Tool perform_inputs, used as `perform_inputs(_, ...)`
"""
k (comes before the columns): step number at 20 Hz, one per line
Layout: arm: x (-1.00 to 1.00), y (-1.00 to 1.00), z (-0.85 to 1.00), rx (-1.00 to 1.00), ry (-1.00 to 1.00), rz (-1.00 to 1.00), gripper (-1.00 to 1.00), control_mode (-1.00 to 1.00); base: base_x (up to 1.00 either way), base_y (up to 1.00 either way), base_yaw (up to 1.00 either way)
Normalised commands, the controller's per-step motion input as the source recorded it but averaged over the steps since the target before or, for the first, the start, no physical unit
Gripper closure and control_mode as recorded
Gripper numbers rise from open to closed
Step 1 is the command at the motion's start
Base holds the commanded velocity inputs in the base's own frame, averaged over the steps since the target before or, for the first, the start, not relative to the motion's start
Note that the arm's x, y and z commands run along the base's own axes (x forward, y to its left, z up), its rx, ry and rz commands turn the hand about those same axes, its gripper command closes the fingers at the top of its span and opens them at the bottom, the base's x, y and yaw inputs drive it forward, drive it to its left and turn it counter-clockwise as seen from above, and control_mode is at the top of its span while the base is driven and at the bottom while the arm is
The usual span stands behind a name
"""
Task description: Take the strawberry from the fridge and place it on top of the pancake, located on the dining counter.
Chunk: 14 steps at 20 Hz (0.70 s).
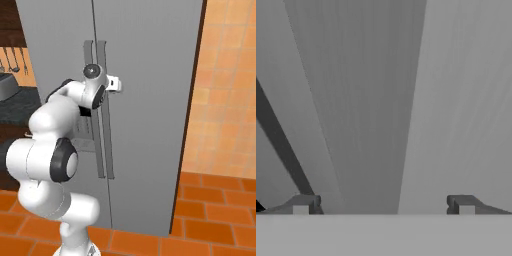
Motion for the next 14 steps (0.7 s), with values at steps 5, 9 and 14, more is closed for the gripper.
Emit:
perform_inputs(5, 0.21, 0.00, -0.31, 0.00, -0.27, 0.00, -1.00, -1.00, 0.00, 0.00, 0.00)
perform_inputs(9, 0.28, -0.02, -0.01, 0.00, -0.02, 0.02, -1.00, -1.00, 0.00, 0.00, 0.00)
perform_inputs(14, 0.01, -0.09, 0.00, 0.00, 0.00, 0.03, 1.00, -1.00, 0.00, 0.00, 0.00)
